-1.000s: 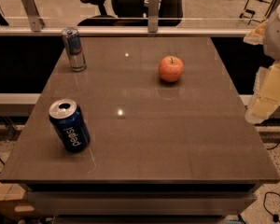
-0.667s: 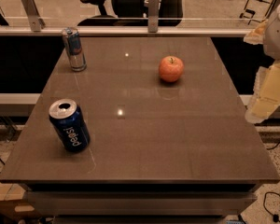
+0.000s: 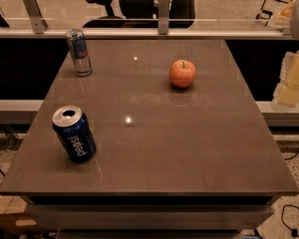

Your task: Move apple near pepsi can

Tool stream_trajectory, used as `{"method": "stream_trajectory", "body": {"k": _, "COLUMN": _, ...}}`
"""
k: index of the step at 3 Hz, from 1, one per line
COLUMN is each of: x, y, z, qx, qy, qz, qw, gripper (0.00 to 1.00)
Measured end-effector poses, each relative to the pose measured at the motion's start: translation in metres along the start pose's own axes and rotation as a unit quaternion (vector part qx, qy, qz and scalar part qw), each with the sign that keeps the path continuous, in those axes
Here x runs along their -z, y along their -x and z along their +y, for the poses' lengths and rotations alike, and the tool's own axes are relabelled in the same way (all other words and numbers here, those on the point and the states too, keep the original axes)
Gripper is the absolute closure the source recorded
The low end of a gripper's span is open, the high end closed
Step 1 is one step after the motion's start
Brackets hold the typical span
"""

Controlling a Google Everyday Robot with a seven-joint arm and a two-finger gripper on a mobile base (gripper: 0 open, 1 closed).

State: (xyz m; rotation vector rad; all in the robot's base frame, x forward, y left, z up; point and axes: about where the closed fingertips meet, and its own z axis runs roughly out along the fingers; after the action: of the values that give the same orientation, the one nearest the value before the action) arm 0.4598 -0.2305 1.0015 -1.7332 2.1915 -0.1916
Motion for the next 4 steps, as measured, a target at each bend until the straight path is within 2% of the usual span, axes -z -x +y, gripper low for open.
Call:
{"method": "stream_trajectory", "body": {"k": 1, "x": 0.008, "y": -0.001, "z": -0.027, "qx": 0.02, "qy": -0.024, "qz": 0.009, "qw": 0.9995, "gripper": 0.0}}
{"method": "stream_trajectory", "body": {"k": 2, "x": 0.021, "y": 0.003, "z": -0.051, "qx": 0.062, "qy": -0.044, "qz": 0.028, "qw": 0.9967, "gripper": 0.0}}
{"method": "stream_trajectory", "body": {"k": 3, "x": 0.034, "y": 0.011, "z": -0.066, "qx": 0.132, "qy": -0.047, "qz": 0.035, "qw": 0.9895, "gripper": 0.0}}
{"method": "stream_trajectory", "body": {"k": 4, "x": 0.042, "y": 0.021, "z": -0.081, "qx": 0.22, "qy": -0.045, "qz": 0.033, "qw": 0.974, "gripper": 0.0}}
